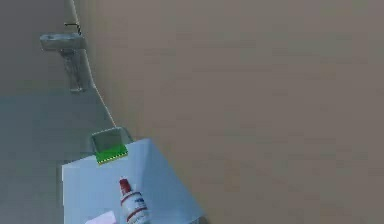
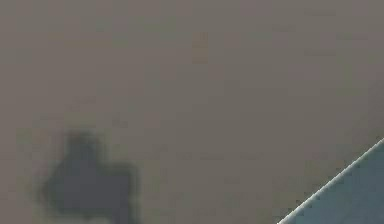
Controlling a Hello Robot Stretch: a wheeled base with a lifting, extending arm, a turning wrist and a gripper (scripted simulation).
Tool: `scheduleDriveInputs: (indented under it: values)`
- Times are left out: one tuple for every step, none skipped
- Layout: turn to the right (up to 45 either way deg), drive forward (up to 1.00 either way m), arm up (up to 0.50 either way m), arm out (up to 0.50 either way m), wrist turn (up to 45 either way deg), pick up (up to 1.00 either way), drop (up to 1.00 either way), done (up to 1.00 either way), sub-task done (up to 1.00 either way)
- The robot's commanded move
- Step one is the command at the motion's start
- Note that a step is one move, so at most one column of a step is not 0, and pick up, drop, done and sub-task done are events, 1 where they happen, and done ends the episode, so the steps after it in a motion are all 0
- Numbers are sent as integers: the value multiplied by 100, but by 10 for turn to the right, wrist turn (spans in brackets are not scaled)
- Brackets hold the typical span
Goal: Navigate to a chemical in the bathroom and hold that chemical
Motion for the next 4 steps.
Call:
scheduleDriveInputs:
  values:
    - [-450, 0, 0, 0, 0, 0, 0, 0, 0]
    - [-450, 0, 0, 0, 0, 0, 0, 0, 0]
    - [-420, 0, 0, 0, 0, 0, 0, 0, 0]
    - [0, 30, 0, 0, 0, 0, 0, 0, 0]
